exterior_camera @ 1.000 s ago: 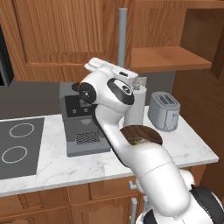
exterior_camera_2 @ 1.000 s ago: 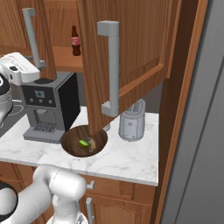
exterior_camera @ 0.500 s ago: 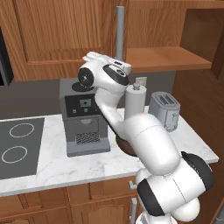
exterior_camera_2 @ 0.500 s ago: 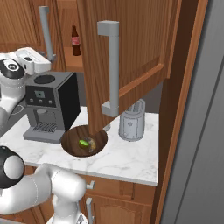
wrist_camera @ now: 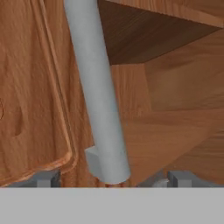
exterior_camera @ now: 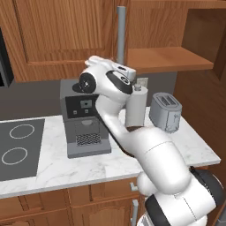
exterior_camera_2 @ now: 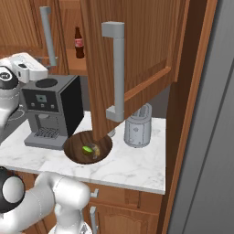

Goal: Open the cabinet. Pick the kiwi and banana from the cabinet and place them into the bowl. Then close the cabinet.

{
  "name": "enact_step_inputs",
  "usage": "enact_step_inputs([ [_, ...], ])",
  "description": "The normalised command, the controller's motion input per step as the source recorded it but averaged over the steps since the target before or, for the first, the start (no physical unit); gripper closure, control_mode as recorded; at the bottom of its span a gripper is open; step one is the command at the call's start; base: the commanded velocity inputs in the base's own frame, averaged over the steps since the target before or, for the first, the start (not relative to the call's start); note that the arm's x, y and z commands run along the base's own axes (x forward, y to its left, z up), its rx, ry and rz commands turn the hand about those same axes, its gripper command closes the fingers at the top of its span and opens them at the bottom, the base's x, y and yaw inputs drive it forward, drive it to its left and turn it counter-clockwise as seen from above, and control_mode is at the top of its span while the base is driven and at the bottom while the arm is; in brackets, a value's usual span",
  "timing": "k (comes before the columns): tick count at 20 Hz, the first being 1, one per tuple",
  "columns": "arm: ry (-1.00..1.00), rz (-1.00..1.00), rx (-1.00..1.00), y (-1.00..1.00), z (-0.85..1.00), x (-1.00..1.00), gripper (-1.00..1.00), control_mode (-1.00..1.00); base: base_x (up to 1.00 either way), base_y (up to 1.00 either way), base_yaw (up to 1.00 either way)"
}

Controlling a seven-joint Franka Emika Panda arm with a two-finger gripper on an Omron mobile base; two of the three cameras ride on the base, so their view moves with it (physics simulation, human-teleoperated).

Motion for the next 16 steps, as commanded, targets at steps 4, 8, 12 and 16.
enact_step_inputs([
  [4,0.0,0.0,0.05,0.0,0.0,-1.0,-1.0,-1.0,0.0,0.0,0.0],
  [8,0.02,0.0,0.08,-0.06,0.02,-1.0,-1.0,-1.0,0.0,0.0,0.0],
  [12,-0.02,0.0,0.19,-0.71,0.12,-1.0,-1.0,-1.0,0.0,0.0,0.0],
  [16,-0.06,0.0,0.21,-0.99,0.07,-1.0,-1.0,-1.0,0.0,0.0,0.0],
])
